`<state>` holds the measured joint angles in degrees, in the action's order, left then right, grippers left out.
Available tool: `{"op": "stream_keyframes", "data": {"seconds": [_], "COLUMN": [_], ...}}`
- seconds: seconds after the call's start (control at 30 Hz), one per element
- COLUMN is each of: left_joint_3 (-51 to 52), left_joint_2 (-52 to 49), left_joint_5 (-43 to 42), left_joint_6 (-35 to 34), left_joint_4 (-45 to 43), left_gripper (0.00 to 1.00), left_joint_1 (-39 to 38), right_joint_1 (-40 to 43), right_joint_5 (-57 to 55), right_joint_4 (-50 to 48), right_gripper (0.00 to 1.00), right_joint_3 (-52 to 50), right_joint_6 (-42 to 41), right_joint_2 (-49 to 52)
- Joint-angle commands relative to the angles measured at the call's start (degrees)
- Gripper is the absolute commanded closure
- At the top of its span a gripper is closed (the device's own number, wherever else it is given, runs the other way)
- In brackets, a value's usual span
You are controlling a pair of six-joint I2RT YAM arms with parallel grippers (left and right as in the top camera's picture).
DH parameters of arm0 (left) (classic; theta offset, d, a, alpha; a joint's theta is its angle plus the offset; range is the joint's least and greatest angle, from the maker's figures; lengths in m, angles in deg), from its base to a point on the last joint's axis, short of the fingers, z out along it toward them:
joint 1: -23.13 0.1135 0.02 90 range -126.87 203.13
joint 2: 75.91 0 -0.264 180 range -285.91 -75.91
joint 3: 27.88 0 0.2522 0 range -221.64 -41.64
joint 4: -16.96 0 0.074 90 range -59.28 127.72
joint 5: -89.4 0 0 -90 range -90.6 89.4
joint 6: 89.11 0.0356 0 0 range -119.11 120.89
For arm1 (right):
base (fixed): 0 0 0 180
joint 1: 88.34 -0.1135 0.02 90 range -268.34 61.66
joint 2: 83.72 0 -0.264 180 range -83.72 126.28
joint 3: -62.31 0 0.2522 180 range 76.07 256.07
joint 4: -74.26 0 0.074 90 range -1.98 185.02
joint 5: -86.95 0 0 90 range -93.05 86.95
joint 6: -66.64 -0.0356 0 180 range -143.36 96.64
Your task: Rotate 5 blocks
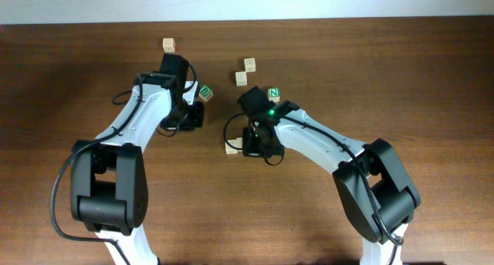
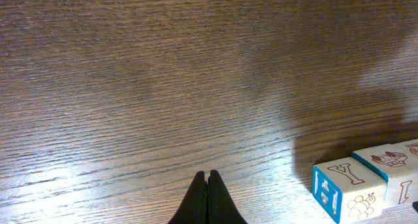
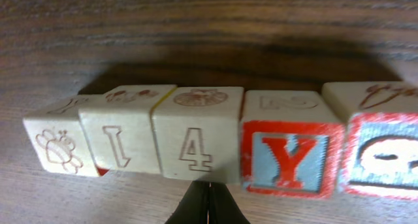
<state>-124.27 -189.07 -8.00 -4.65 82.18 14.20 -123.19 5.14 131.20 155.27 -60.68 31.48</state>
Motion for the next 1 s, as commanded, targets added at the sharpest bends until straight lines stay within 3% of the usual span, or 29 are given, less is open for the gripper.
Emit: {"op": "stream_keyframes", "data": {"seconds": [0.0, 0.2, 0.4, 0.47, 0.57, 0.6, 0.67, 0.7, 0.97], "left_joint_3": [-0.8, -0.8, -0.8, -0.8, -0.8, -0.8, -0.8, -0.8, -0.8], "left_joint_2": [-0.4, -0.4, -0.4, -0.4, -0.4, -0.4, -0.4, -0.4, -0.4], "left_joint_5": [0.2, 0.2, 0.2, 0.2, 0.2, 0.2, 0.2, 0.2, 0.2], "left_joint_6": [0.9, 0.9, 0.9, 0.9, 0.9, 0.9, 0.9, 0.9, 0.9], "left_joint_4": [0.2, 0.2, 0.2, 0.2, 0.2, 0.2, -0.1, -0.2, -2.0], "left_gripper": [1.00, 1.00, 1.00, 1.00, 1.00, 1.00, 1.00, 1.00, 1.00], "left_joint_1": [0.0, 0.0, 0.0, 0.0, 0.0, 0.0, 0.0, 0.0, 0.0], "right_joint_1": [0.4, 0.9, 6.5, 10.4, 17.0, 18.3, 21.4, 22.3, 26.0], "right_joint_5": [2.5, 2.4, -2.6, -6.8, -7.8, -7.8, -7.8, -7.8, -7.8], "right_joint_4": [-0.1, 6.9, 13.2, 17.9, 22.8, 23.7, 26.4, 27.3, 28.0], "right_gripper": [0.96, 0.95, 0.93, 0.83, 0.61, 0.46, 0.06, 0.02, 0.02], "right_joint_3": [1.4, 6.9, 12.3, 14.8, 16.3, 16.3, 16.3, 16.3, 16.2], "right_joint_6": [2.8, 4.3, 8.2, 8.2, 9.0, 9.0, 9.0, 9.0, 9.0], "right_joint_2": [0.2, -3.5, -11.0, -14.0, -18.2, -18.9, -19.7, -19.7, -19.0]}}
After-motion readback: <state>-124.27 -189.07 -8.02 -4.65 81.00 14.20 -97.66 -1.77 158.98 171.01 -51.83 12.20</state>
